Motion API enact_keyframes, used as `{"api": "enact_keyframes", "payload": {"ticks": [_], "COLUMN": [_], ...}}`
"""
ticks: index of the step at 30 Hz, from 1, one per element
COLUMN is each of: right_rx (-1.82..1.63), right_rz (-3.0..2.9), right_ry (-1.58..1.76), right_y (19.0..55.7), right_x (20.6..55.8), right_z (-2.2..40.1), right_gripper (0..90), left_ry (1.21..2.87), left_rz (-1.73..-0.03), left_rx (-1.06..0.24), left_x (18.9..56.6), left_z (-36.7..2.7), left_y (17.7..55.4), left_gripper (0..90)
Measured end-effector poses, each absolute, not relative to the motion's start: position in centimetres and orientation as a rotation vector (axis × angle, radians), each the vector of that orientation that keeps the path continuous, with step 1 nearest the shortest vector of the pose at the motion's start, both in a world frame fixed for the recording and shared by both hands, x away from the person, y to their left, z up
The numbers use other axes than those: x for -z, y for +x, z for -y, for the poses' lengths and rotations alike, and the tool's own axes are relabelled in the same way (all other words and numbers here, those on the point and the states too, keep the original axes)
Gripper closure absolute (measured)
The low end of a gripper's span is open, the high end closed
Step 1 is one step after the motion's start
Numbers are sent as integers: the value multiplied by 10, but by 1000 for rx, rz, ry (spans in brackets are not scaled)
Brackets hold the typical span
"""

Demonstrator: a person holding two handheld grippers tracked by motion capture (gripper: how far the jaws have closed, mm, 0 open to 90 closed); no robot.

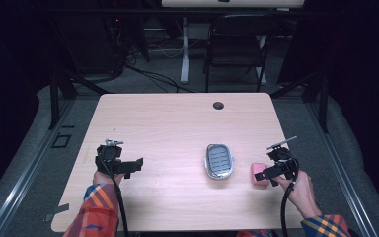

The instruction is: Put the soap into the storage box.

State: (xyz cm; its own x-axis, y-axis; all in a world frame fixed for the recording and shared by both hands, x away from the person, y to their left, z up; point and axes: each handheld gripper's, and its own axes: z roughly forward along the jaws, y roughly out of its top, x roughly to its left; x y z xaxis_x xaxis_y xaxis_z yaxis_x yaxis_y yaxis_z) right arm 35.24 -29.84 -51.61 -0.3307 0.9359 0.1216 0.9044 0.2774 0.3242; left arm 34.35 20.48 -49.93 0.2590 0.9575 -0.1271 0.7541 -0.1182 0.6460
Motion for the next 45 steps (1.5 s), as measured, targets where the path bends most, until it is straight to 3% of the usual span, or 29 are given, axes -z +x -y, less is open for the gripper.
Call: {"api": "enact_keyframes", "payload": {"ticks": [27,35,41,43,45], "right_rx": [-372,-374,-353,-328,-321], "right_rz": [-2407,-2345,-2323,-2325,-2323], "right_ry": [1809,1877,1923,1905,1893], "right_y": [379,380,381,380,380], "right_x": [534,538,544,544,543], "right_z": [284,282,278,274,272], "right_gripper": [1,146,172,244,257], "left_ry": [1957,1963,1959,1963,1962], "left_rz": [-1536,-1535,-1540,-1536,-1536], "left_rx": [-423,-429,-427,-427,-428], "left_x": [500,499,499,499,499], "left_z": [-203,-202,-202,-202,-202], "left_y": [344,344,344,344,344], "left_gripper": [11,12,13,13,14]}}
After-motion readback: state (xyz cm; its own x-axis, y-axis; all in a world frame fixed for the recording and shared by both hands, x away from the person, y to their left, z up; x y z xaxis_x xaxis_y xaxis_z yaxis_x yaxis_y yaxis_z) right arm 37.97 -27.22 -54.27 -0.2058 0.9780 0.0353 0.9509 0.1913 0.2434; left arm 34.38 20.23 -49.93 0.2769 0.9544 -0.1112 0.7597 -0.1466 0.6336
